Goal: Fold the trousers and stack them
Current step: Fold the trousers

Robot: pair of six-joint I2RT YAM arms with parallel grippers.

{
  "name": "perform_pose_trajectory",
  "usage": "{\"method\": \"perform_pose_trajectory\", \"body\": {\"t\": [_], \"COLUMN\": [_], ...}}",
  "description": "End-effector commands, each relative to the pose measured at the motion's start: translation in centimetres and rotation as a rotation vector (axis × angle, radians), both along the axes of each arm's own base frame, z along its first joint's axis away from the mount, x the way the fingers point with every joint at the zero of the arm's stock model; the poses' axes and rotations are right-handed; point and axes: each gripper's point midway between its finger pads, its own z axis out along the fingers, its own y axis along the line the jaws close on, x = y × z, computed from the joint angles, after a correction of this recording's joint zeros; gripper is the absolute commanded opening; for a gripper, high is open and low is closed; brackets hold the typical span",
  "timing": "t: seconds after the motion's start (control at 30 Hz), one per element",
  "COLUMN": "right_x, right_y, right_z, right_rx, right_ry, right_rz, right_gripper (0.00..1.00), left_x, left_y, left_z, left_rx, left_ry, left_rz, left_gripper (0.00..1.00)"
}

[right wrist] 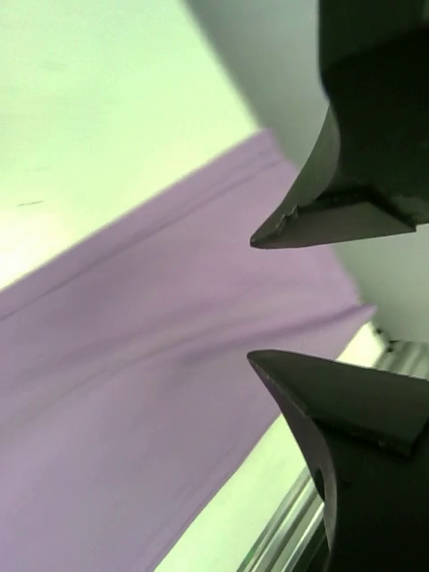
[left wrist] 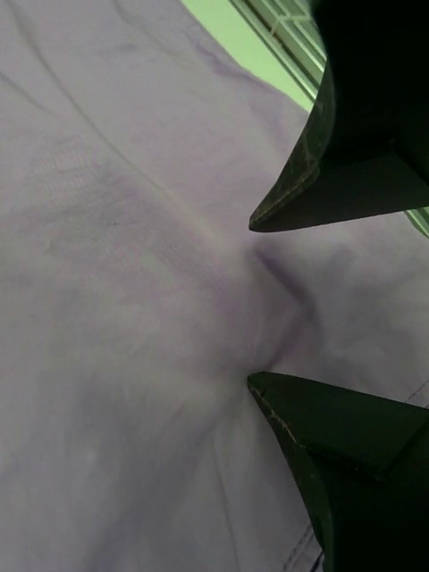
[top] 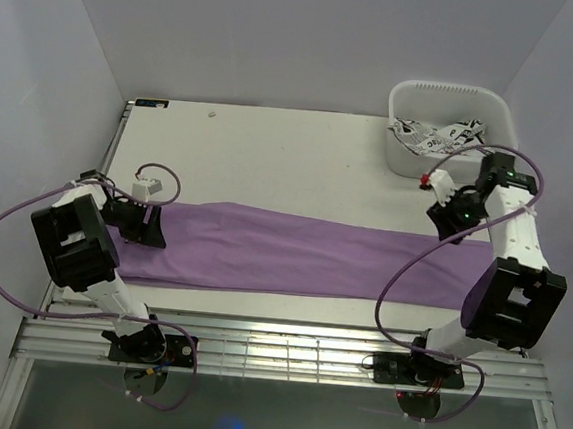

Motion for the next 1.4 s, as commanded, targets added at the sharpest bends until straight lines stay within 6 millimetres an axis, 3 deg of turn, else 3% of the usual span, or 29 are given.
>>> {"method": "perform_pose_trajectory", "body": {"t": [0.0,0.07,0.1,0.13,0.17,0.2,0.27,0.3,0.33,0.37,0.4,0.47,0.5,0.57,0.6,0.73,0.8,0.87,0.9,0.93,0.97,1.0,1.13,1.37], "right_x": [1.2,2.1,2.8,3.3,3.8,3.6,4.9,4.6,5.1,5.1,4.6,5.1,4.4,4.8,4.1,5.2,5.7,6.5,6.4,6.8,7.0,6.6,4.7,3.0], "right_y": [12.8,17.9,21.7,23.8,25.5,28.4,31.7,34.3,35.9,37.2,39.4,42.1,44.0,46.5,48.3,52.5,55.2,56.7,57.8,58.7,59.1,59.8,59.8,59.1], "right_z": [4.1,5.3,6.1,6.6,7.1,7.0,8.2,7.3,8.4,8.4,6.9,7.1,5.1,5.0,3.2,2.6,3.2,3.6,2.3,3.2,2.7,1.3,-3.1,-5.2], "right_rx": [0.342,0.441,0.491,0.532,0.558,0.588,0.625,0.631,0.650,0.657,0.655,0.673,0.660,0.673,0.662,0.672,0.673,0.665,0.660,0.675,0.674,0.678,0.693,0.702], "right_ry": [-0.055,-0.073,-0.101,-0.111,-0.130,-0.109,-0.172,-0.135,-0.146,-0.138,-0.090,-0.097,-0.046,-0.049,-0.013,-0.039,-0.104,-0.161,-0.151,-0.182,-0.182,-0.157,-0.067,-0.013], "right_rz": [0.055,0.117,0.161,0.191,0.210,0.234,0.290,0.330,0.345,0.360,0.390,0.414,0.434,0.455,0.478,0.527,0.590,0.601,0.611,0.622,0.622,0.626,0.634,0.657], "right_gripper": [0.54,0.46,0.42,0.38,0.33,0.31,0.26,0.24,0.23,0.22,0.20,0.15,0.13,0.11,0.12,0.25,0.38,0.49,0.51,0.51,0.51,0.51,0.52,0.44], "left_x": [-1.2,-1.8,-1.8,-1.0,0.7,1.7,4.6,5.8,6.8,8.4,9.7,12.0,12.8,13.8,14.1,14.2,14.5,14.2,14.3,14.2,14.1,14.2,14.6,15.8], "left_y": [0.9,0.2,-0.2,-0.3,-0.5,-0.6,-0.8,-0.7,-0.7,-0.8,-0.6,-0.9,-1.1,-2.2,-2.6,-4.3,-4.7,-5.1,-5.1,-5.2,-5.2,-5.1,-4.9,-4.6], "left_z": [-1.3,-1.1,-0.3,1.2,3.3,4.8,8.9,9.9,10.0,11.5,11.8,11.1,10.8,8.3,7.8,5.6,5.2,5.0,4.9,4.8,4.8,4.8,5.5,7.7], "left_rx": [0.095,0.085,0.072,0.079,0.061,0.055,0.027,0.022,0.001,-0.017,-0.021,-0.052,-0.072,-0.112,-0.124,-0.178,-0.204,-0.227,-0.232,-0.236,-0.237,-0.235,-0.223,-0.221], "left_ry": [-0.036,-0.072,-0.098,-0.164,-0.255,-0.310,-0.434,-0.466,-0.465,-0.486,-0.505,-0.480,-0.464,-0.398,-0.385,-0.328,-0.325,-0.314,-0.317,-0.311,-0.309,-0.308,-0.315,-0.353], "left_rz": [-0.069,-0.133,-0.149,-0.160,-0.173,-0.172,-0.154,-0.146,-0.134,-0.111,-0.100,-0.076,-0.051,-0.054,-0.059,-0.087,-0.079,-0.068,-0.064,-0.059,-0.057,-0.054,-0.041,-0.036], "left_gripper": [0.75,0.75,0.78,0.80,0.82,0.85,0.86,0.86,0.87,0.86,0.86,0.86,0.86,0.87,0.87,0.86,0.84,0.84,0.84,0.84,0.84,0.84,0.84,0.85]}}
